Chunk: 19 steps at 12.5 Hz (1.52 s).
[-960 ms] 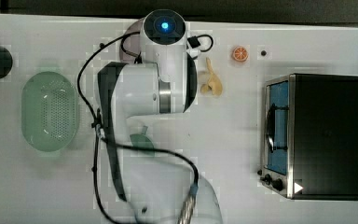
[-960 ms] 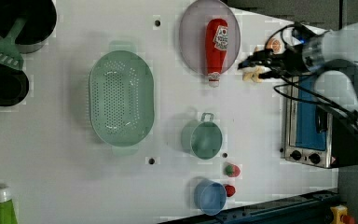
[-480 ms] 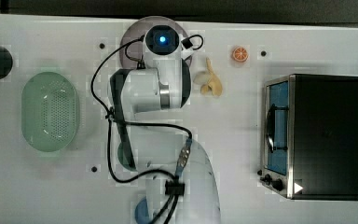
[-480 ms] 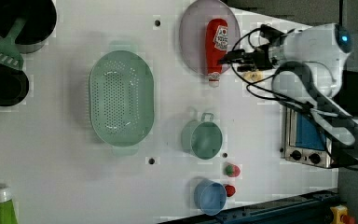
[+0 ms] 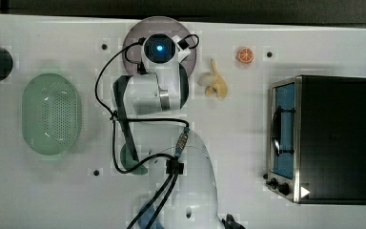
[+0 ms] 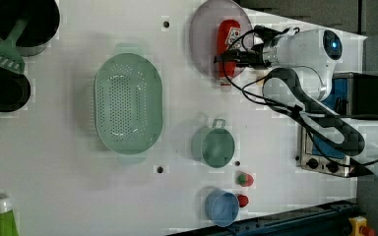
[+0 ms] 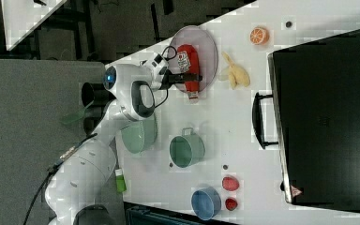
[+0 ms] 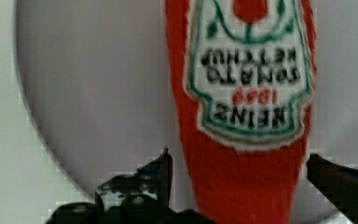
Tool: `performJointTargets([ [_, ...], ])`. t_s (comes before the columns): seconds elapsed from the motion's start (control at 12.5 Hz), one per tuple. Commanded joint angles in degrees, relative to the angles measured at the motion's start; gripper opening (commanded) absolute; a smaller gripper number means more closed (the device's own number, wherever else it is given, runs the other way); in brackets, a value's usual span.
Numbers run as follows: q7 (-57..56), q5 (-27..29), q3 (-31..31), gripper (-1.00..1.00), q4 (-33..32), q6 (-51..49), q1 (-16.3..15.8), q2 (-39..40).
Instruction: Pick ketchup from plate and place it on table.
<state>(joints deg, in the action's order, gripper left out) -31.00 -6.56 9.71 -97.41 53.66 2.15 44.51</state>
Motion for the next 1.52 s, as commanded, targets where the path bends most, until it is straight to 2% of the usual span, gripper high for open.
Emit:
performJointTargets([
  [0.08, -2.13, -3.15, 0.24, 1.0, 2.89, 2.81, 0.11, 0.59],
  [0.24, -2.13, -3.14, 0.22, 1.0, 3.43, 3.03, 0.03, 1.81],
  [0.32, -2.13, -3.15, 0.23, 0.91, 3.57, 3.38, -0.09, 2.06],
  [0.56, -2.11, -3.14, 0.05, 0.21, 3.93, 3.47, -0.15, 1.94],
  [0.96, -1.87, -3.03, 0.24, 0.21, 6.49, 2.85, -0.05, -0.34],
  [1.2, -0.04, -2.52, 0.25, 0.21, 9.5, -4.36, 0.51, -4.97],
  [1.36, -0.04, 0.32, 0.24, 0.21, 10.66, -11.92, 1.49, -8.52],
  [1.52, -0.05, 6.3, 0.23, 0.21, 10.26, -17.56, 3.14, -12.43],
])
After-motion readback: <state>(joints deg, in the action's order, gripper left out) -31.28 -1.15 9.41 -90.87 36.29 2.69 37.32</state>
